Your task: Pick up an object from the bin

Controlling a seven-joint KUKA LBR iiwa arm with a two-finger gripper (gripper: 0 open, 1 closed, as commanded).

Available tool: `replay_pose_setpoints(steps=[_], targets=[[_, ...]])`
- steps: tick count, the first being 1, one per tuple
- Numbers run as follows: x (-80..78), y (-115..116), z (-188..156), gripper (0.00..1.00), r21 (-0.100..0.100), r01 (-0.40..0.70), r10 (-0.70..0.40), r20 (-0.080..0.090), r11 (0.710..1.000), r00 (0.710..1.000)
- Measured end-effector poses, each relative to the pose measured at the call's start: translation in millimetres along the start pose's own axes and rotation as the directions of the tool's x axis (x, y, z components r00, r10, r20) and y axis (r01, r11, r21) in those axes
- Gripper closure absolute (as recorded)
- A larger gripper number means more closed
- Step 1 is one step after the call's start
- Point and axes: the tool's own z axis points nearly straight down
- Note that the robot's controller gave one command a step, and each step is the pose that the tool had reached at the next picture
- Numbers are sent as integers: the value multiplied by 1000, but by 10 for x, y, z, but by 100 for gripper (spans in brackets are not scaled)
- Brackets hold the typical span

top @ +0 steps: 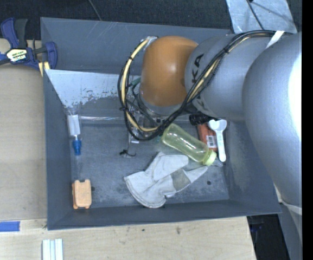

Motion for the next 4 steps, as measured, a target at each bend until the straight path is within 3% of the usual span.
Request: replay_pose_setpoints(steps=[1,2,3,4], targets=[[47,-6,262,0,-1,117,-117,-1,993,993],[113,-171,340,0,0,176,-176,-5,984,984],[-63,-374,364,0,-1,248,-248,1,969,969],[101,-521,251,0,0,191,-191,-2,982,982]])
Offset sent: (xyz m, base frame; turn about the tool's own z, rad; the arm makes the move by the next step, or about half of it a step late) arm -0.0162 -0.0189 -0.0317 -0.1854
